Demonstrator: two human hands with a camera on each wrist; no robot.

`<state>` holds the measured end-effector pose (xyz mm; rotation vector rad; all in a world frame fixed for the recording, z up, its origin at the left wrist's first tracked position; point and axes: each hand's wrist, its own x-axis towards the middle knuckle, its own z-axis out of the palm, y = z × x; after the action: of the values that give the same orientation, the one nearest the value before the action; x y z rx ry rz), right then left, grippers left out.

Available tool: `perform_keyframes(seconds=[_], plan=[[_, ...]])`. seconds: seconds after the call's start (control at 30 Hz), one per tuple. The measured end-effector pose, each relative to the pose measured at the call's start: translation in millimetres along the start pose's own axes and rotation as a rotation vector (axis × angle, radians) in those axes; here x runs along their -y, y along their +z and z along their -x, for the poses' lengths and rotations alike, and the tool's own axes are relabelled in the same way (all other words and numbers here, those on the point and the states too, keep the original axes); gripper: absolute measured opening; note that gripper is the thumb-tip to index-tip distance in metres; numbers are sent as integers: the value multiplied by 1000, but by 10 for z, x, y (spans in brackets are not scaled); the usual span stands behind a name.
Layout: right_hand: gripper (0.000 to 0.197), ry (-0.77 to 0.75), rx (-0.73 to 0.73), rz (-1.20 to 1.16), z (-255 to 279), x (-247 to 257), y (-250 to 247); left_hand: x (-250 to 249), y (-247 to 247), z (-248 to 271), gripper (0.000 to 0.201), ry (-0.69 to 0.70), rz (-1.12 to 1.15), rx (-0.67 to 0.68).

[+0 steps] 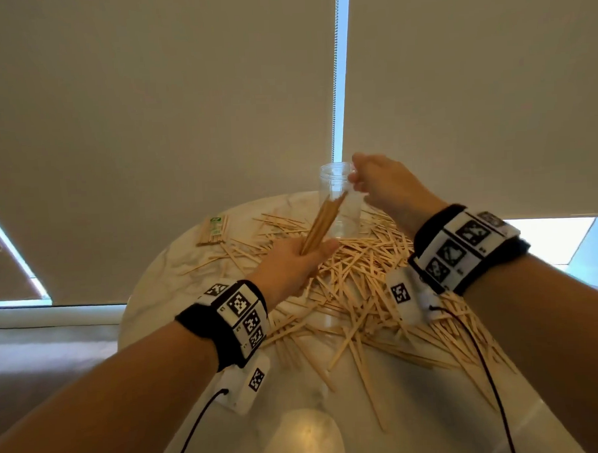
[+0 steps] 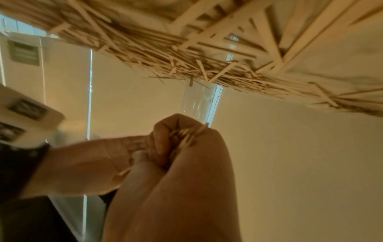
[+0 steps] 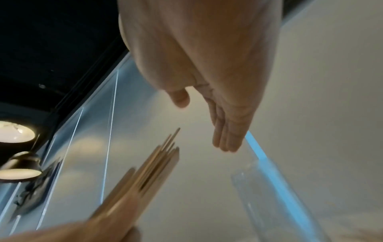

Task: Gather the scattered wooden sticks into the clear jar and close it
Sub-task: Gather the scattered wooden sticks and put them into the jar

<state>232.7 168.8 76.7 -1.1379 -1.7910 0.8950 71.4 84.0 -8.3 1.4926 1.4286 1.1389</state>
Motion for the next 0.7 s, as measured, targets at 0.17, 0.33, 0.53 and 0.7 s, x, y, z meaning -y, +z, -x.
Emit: perform_keyframes(seconds=[0.17, 0.33, 0.53, 0.7], plan=[[42, -178, 330, 747, 99, -31, 207, -89, 116, -54, 32, 56, -240, 59], [46, -380, 186, 979, 156, -197, 198, -98, 91, -106, 37, 33, -523, 143], [57, -444, 234, 1014, 269, -265, 324, -164, 74, -178, 29, 39, -574, 125], [60, -452, 169, 1044, 227, -400, 259, -225, -34, -142, 71, -47, -423, 176]])
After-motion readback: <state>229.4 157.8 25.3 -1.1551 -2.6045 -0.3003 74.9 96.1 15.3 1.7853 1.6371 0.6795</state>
